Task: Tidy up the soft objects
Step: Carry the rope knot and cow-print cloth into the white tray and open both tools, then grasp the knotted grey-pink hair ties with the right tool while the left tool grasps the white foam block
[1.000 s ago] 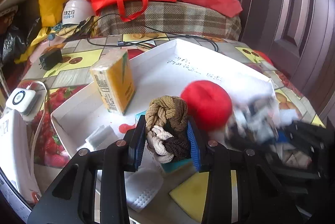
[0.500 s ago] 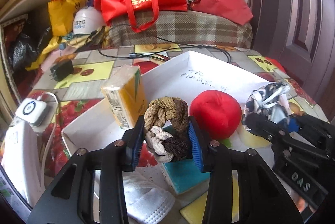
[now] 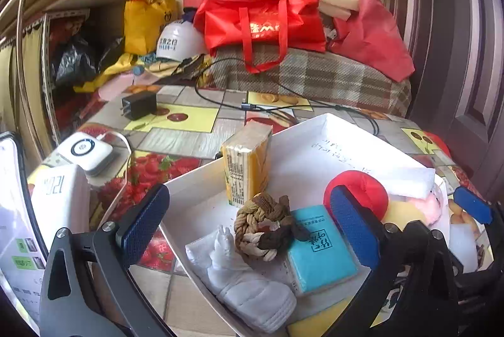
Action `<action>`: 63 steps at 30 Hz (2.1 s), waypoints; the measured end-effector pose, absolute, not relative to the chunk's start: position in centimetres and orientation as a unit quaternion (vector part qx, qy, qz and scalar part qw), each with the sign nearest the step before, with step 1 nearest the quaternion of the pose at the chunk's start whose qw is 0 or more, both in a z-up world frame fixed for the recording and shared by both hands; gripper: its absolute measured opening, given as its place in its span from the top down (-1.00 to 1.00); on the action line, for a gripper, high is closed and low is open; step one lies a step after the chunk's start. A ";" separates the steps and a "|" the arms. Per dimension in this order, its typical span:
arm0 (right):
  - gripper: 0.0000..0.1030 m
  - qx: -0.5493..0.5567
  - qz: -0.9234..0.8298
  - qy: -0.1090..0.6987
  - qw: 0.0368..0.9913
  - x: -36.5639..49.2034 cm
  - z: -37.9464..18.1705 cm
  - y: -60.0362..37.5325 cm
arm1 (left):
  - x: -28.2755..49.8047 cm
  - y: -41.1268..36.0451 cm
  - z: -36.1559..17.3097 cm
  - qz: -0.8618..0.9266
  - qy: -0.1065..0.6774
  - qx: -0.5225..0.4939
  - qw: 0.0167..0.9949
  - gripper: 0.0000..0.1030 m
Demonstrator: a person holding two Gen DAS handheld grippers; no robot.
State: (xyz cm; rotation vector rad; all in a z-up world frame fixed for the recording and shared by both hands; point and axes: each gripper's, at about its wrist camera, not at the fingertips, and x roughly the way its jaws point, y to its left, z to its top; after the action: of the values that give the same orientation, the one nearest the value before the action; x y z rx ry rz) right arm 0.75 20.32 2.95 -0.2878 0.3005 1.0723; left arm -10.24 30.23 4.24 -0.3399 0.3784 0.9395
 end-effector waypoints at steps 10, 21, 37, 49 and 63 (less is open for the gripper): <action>-1.00 -0.117 0.455 0.109 0.876 0.1 3.3 18.7 | -10.4 29.4 4.6 0.444 0.169 -0.145 0.868 -1.00; -1.00 -0.077 0.449 0.146 0.878 1.4 3.4 14.2 | -10.8 25.6 5.7 0.436 0.127 -0.083 0.887 -1.00; -1.00 -0.064 0.375 0.245 0.892 10.9 2.4 2.2 | -4.4 14.8 5.3 0.209 0.225 -0.034 0.951 -1.00; -0.43 -0.188 0.473 0.326 0.797 10.2 -0.7 7.9 | -1.4 12.7 4.3 0.170 0.289 -0.060 0.940 -0.97; 0.51 -0.232 0.532 0.314 0.751 7.2 -1.3 4.1 | -1.1 12.9 3.9 0.163 0.302 -0.066 0.937 -0.97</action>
State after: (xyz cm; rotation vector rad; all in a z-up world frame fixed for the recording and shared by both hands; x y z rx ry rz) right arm 7.19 4.14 -1.33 -0.5066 0.6869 1.1630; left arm -1.14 12.88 3.87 -0.1350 0.6165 0.3334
